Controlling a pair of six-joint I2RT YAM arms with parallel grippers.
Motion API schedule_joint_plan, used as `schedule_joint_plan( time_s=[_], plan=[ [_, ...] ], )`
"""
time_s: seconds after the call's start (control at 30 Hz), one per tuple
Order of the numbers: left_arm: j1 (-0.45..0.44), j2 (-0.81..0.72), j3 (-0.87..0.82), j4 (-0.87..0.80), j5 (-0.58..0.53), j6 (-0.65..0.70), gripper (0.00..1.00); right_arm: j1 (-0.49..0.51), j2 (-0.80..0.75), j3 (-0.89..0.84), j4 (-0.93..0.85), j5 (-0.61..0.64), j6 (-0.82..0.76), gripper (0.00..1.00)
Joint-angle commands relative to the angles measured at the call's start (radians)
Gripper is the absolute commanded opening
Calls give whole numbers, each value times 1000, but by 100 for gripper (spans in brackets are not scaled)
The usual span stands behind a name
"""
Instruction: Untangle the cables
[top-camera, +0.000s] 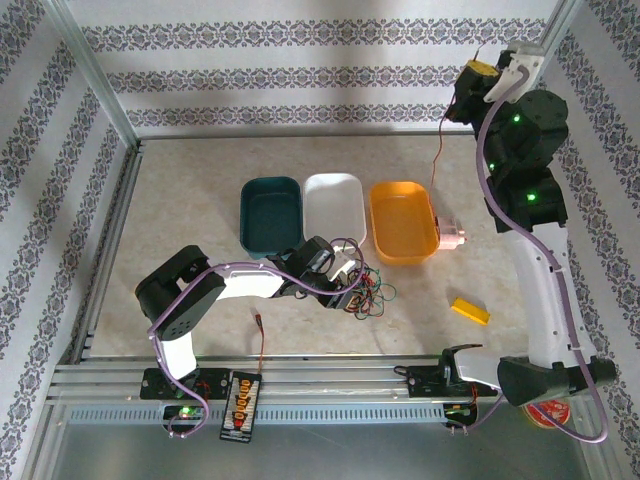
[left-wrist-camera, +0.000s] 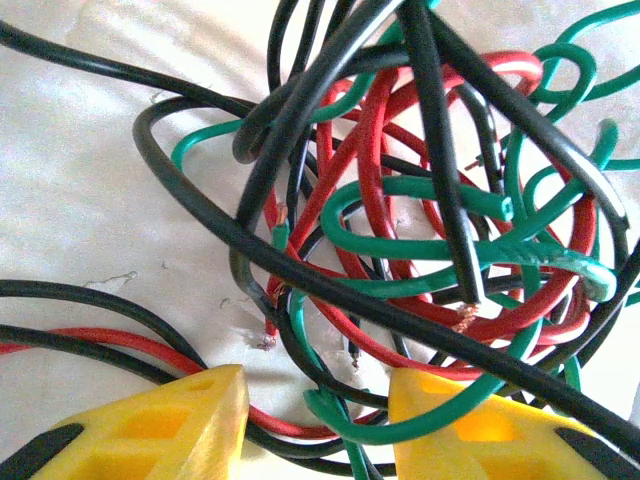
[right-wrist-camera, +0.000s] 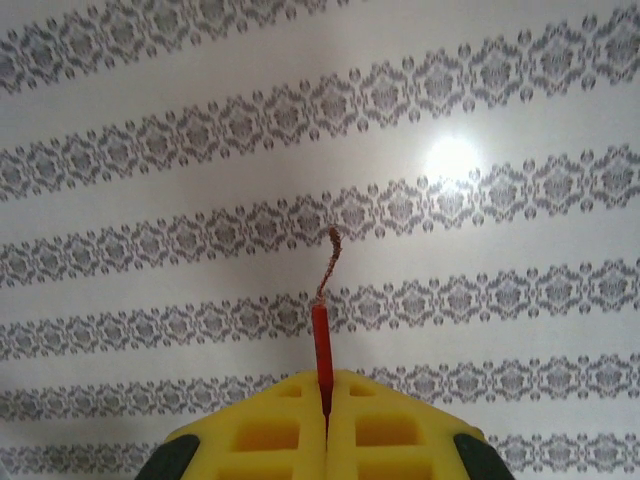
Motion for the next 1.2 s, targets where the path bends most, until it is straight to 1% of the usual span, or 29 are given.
schedule_joint_plan(
  time_s=[0.0, 0.17, 0.4, 0.5, 0.63, 0.73, 1.07, 1.17],
  plan=[
    [-6, 3, -11, -60, -19, -13, 42, -10, 14, 68, 55, 7, -23, 0],
    [-6, 6, -8, -62, -20, -15, 42, -11, 26, 91, 54, 5, -25, 0],
    [-8, 12, -2, -64, -16, -15, 42, -10, 5, 5, 68, 1, -11, 0],
    [-7, 12, 2, -72, -12, -10, 42, -11, 3, 35, 75, 9, -27, 0],
    [-7, 16, 4, -70, -12, -11, 42, -10, -14, 98, 87, 54, -76, 0],
    [-7, 21, 4, -64, -10, -15, 42, -10, -41, 102, 102, 66, -85, 0],
    [-7, 40, 28, -76, 1, -5, 42, -10, -58, -16, 97, -44, 24, 0],
    [-7, 41, 34, -84, 3, -1, 42, -10, -56, -32, 107, -50, 42, 0]
  ],
)
